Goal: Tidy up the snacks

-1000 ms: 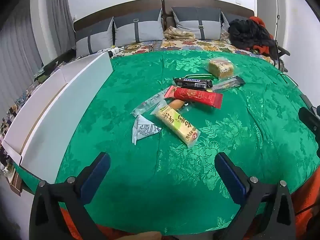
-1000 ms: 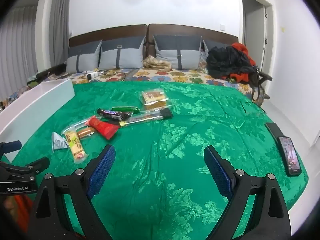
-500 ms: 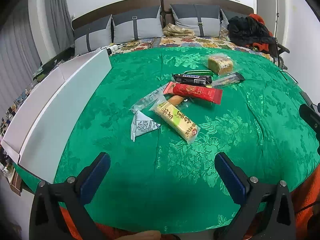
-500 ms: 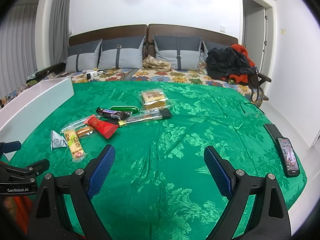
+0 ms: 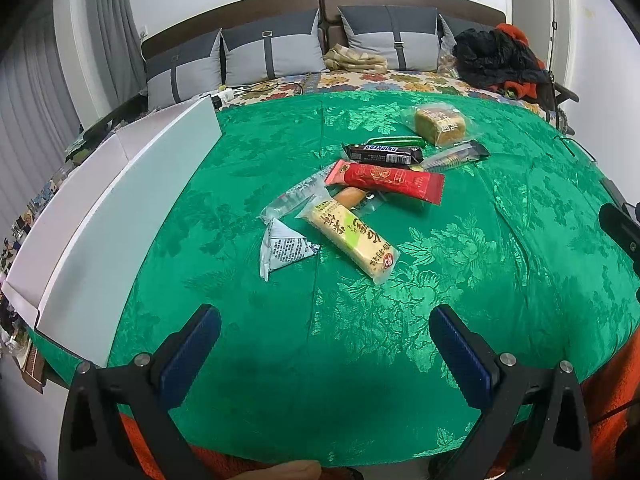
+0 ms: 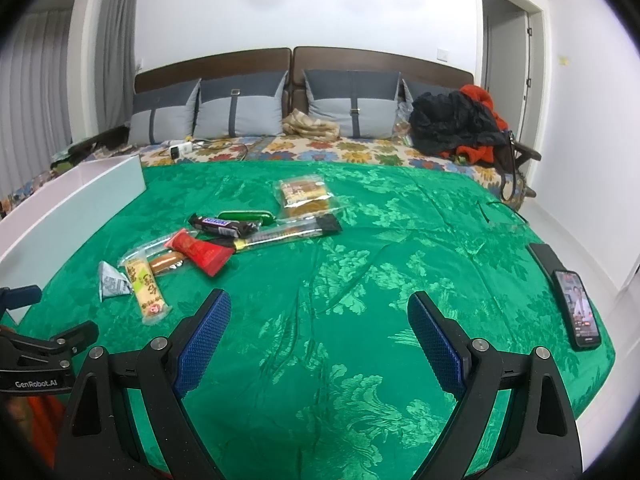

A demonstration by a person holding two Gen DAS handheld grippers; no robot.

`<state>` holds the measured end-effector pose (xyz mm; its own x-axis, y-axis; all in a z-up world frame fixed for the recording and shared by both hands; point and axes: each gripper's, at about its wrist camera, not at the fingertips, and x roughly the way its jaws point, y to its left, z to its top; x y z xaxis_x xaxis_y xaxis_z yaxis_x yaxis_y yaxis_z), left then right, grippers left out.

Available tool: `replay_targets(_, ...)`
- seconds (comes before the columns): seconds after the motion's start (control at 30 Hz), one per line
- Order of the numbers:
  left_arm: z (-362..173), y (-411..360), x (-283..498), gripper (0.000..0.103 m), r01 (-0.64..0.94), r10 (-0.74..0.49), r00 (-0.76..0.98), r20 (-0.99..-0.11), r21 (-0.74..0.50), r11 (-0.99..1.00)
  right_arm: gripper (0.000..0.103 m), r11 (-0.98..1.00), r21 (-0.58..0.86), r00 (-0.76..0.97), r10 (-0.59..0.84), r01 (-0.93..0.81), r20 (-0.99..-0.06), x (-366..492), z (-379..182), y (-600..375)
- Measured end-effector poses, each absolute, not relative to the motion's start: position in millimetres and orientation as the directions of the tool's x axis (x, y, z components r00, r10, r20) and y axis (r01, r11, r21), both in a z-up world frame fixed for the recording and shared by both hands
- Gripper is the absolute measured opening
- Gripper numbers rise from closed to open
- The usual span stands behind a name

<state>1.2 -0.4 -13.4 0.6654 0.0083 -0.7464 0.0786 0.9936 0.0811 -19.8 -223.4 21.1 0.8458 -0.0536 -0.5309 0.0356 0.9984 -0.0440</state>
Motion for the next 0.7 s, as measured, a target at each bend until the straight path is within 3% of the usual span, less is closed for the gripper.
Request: replay_targets(0.7, -18.1, -1.4, 1.7, 0.103, 0.085, 0.006, 0.65, -0.76, 0.081, 0.993, 0.092, 0.998, -0.041, 0.842, -0.057, 0.041, -0.536, -19.5, 16.6, -219.5)
